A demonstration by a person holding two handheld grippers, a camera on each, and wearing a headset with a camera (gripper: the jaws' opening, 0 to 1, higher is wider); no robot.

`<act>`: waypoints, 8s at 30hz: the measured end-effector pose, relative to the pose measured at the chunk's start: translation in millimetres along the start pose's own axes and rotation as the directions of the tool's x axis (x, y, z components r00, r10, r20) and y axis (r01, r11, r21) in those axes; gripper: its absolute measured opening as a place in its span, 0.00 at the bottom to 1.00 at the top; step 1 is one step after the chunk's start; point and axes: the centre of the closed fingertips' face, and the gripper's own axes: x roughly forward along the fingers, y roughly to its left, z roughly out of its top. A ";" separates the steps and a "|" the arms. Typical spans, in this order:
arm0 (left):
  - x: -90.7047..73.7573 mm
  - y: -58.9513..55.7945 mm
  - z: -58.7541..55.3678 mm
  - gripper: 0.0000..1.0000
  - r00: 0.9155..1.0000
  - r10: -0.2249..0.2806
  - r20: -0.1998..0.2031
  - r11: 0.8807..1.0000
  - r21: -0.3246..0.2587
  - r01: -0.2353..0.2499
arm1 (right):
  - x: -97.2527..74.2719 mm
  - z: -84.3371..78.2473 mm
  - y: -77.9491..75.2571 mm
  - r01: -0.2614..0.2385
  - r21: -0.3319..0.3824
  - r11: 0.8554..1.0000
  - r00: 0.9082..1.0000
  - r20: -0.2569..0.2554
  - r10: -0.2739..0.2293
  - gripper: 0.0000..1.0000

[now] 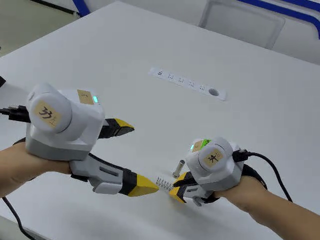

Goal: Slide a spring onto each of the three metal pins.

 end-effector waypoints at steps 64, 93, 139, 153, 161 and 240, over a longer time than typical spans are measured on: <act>40.3 -85.9 -2.0 0.11 0.961 -0.216 -0.173 0.898 0.352 0.265 | -110.6 28.3 62.2 0.038 -0.284 0.958 0.997 0.072 -0.019 0.11; 32.4 -86.2 0.9 0.10 0.957 -0.242 -0.157 0.888 0.361 0.284 | -111.5 27.9 64.3 -0.062 -0.193 0.979 0.984 0.151 0.092 0.11; 26.9 -47.0 -6.3 0.32 0.982 -0.169 -0.082 0.971 0.155 0.180 | -120.1 80.4 38.8 -0.065 -0.037 0.997 0.940 0.334 0.073 0.11; 18.3 -22.6 -5.4 0.51 0.996 -0.089 -0.024 0.989 0.115 0.091 | -114.7 69.8 -18.6 0.036 0.079 0.996 0.947 0.316 -0.060 0.11; 14.7 -15.4 0.4 0.58 0.997 -0.076 0.024 0.995 0.060 0.075 | -98.2 67.2 -42.6 0.062 0.083 0.995 0.955 0.285 -0.083 0.11; 3.2 0.1 -20.8 0.60 0.999 -0.027 -0.018 0.999 0.029 0.027 | -6.8 22.2 -41.8 0.063 0.072 0.995 0.996 0.057 -0.067 0.17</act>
